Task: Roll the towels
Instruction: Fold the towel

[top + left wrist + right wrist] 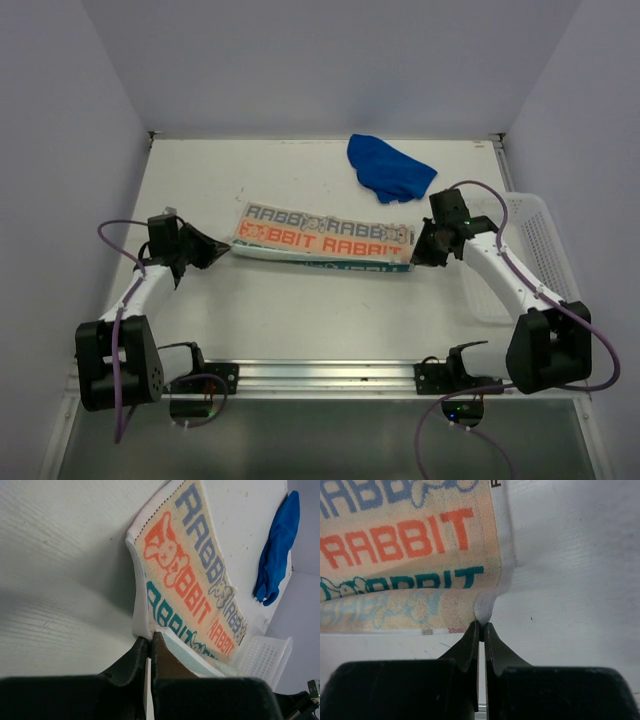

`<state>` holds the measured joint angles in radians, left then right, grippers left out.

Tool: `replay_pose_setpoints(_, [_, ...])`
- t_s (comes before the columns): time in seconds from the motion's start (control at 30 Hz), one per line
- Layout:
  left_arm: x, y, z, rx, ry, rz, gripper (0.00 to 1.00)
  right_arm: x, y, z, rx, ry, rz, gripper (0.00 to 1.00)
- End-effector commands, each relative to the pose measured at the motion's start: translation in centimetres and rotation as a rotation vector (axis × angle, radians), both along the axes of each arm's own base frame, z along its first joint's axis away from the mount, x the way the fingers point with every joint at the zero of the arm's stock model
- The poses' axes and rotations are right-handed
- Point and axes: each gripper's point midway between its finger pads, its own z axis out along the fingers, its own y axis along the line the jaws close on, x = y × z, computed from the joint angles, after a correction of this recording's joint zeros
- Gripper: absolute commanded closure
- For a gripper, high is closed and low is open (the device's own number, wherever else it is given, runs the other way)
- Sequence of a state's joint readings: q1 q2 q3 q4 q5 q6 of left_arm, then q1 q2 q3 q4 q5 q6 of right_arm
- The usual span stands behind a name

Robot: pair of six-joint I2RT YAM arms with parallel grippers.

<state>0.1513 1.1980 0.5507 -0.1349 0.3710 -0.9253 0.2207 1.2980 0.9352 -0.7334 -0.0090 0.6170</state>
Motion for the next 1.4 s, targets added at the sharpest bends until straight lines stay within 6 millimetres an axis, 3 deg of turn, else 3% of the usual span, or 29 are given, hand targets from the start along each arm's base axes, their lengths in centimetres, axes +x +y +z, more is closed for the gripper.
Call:
replay_pose_setpoints(0.0, [3.1, 0.8, 3.1, 0.008, -0.116, 0.02, 1.0, 2.4, -0.5, 1.3, -0.01, -0.064, -0.031, 1.0])
replay_pose_setpoints(0.57, [6.4, 0.8, 5.2, -0.044, -0.165, 0.063, 1.0, 3.9, -0.5, 2.1, 0.014, -0.1, -0.083, 1.0])
replay_pose_setpoints(0.7, [7.4, -0.1, 5.6, -0.029, -0.176, 0.068, 1.0, 3.8, -0.1, 2.0, 0.056, -0.116, -0.126, 1.0])
replay_pose_setpoints(0.87, [8.8, -0.8, 6.0, -0.03, -0.175, 0.085, 1.0, 3.7, -1.1, 1.7, 0.031, -0.129, -0.199, 1.0])
replay_pose_setpoints(1.07, [9.7, -0.8, 4.4, -0.026, -0.125, 0.126, 1.0, 3.5, -1.7, 1.0, 0.024, -0.117, -0.285, 1.0])
replay_pose_setpoints(1.37, [11.3, -0.7, 3.7, -0.004, -0.105, 0.144, 1.0, 3.7, -1.9, -0.1, 0.009, -0.084, -0.308, 1.0])
